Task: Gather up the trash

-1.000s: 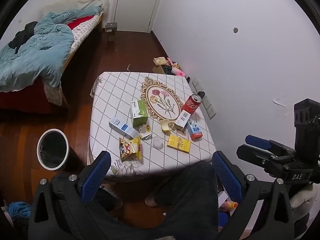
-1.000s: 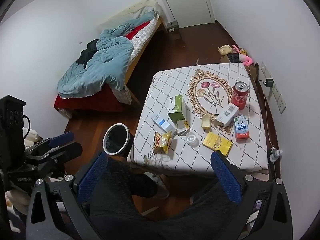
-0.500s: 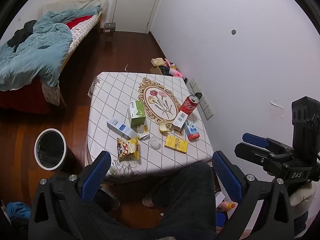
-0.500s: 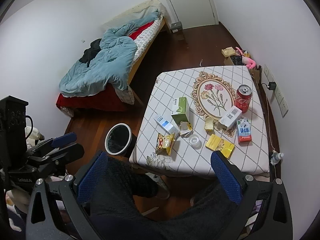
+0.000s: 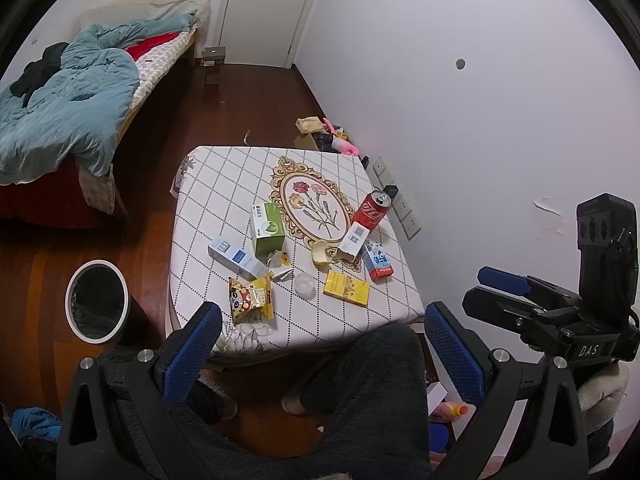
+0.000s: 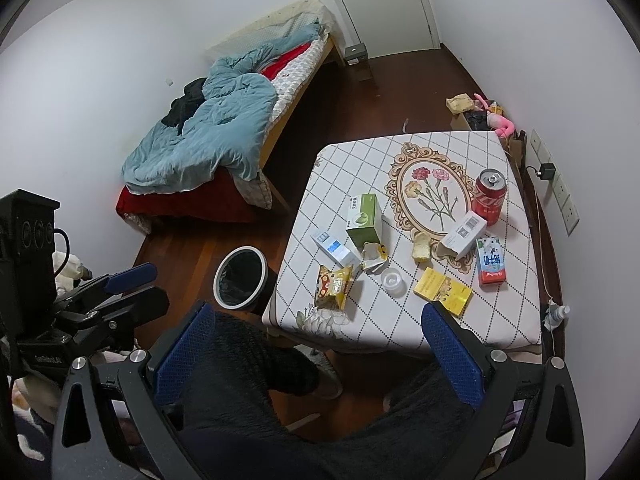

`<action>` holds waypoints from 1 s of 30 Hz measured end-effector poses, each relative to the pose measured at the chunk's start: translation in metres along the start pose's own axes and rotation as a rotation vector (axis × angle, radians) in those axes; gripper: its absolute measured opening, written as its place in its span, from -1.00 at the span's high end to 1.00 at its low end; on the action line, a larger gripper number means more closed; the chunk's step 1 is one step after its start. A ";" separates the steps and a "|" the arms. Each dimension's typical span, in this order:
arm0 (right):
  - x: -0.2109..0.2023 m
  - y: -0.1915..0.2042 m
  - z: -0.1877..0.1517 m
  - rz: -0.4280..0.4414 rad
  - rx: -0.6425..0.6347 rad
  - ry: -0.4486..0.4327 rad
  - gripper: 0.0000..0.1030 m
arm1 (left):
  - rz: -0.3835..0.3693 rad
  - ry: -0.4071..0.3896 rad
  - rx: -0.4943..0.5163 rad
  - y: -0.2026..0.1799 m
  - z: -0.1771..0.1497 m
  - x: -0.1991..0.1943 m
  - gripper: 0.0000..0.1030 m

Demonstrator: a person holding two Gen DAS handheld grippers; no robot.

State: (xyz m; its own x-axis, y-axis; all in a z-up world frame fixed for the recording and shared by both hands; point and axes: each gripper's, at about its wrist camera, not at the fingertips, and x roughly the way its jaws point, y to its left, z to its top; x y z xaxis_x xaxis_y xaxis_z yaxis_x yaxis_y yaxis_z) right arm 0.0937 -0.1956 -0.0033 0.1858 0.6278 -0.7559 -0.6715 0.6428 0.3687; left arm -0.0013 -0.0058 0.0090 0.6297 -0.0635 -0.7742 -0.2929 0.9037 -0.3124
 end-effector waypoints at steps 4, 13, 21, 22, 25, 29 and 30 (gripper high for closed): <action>0.000 0.000 0.000 0.003 0.000 0.000 -1.00 | -0.005 0.001 0.001 0.001 -0.001 0.000 -1.00; -0.001 0.001 0.000 0.006 -0.001 -0.002 -1.00 | -0.008 -0.001 -0.002 0.001 -0.001 0.000 -1.00; -0.002 0.002 0.001 0.005 0.000 -0.002 -1.00 | -0.014 0.002 -0.002 0.003 0.000 -0.002 -1.00; -0.002 0.001 0.001 0.006 0.002 -0.003 -1.00 | -0.016 0.002 -0.003 0.004 0.000 -0.003 -1.00; -0.002 0.001 0.001 0.006 0.001 -0.004 -1.00 | -0.021 0.002 -0.005 0.005 0.000 -0.003 -1.00; -0.002 0.001 0.001 0.007 0.002 -0.004 -1.00 | -0.021 0.002 -0.006 0.005 0.000 -0.002 -1.00; -0.002 0.001 0.001 0.006 0.001 -0.004 -1.00 | -0.020 0.001 -0.006 0.005 -0.001 -0.002 -1.00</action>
State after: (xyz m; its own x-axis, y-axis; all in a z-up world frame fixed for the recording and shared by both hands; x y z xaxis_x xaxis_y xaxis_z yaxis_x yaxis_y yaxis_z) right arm 0.0933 -0.1954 -0.0008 0.1845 0.6332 -0.7517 -0.6719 0.6395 0.3737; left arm -0.0046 -0.0016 0.0091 0.6346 -0.0823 -0.7684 -0.2841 0.8998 -0.3311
